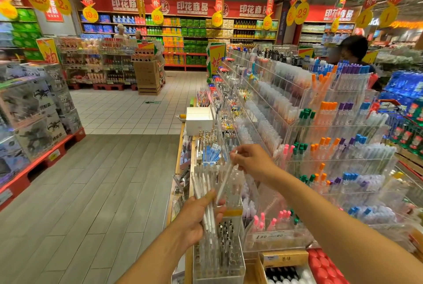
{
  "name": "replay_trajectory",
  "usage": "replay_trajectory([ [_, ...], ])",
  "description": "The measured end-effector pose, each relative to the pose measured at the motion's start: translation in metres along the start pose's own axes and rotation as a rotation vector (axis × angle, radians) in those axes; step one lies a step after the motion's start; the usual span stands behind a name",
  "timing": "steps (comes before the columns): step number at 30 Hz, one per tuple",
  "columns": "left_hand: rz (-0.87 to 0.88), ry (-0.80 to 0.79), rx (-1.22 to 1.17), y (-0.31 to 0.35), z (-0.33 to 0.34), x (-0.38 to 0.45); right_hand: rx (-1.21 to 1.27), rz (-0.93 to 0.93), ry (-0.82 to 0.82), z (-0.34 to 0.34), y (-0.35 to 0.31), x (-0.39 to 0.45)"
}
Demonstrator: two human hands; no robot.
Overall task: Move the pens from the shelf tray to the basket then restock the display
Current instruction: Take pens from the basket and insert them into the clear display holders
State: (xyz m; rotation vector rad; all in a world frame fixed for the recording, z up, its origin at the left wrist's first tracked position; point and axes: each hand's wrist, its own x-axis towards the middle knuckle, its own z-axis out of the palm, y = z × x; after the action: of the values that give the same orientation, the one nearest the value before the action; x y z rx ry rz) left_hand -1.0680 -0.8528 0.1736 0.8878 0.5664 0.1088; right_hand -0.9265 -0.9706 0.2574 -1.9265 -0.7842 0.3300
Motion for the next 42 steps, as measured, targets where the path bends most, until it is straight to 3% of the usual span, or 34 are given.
replay_trajectory([
  [3,-0.059,0.076,-0.004,-0.002,-0.011,0.002,-0.312,-0.141,0.153,-0.006,0.0,0.01],
  [7,-0.072,0.106,0.019,-0.003,-0.017,0.002,-0.539,-0.248,0.129,0.005,0.013,0.013],
  [24,-0.03,0.086,0.078,0.001,-0.009,0.001,-0.571,-0.252,0.108,0.013,0.02,0.027],
  [42,-0.026,0.07,0.16,0.003,-0.001,0.008,-0.626,-0.069,-0.185,0.013,0.013,0.043],
])
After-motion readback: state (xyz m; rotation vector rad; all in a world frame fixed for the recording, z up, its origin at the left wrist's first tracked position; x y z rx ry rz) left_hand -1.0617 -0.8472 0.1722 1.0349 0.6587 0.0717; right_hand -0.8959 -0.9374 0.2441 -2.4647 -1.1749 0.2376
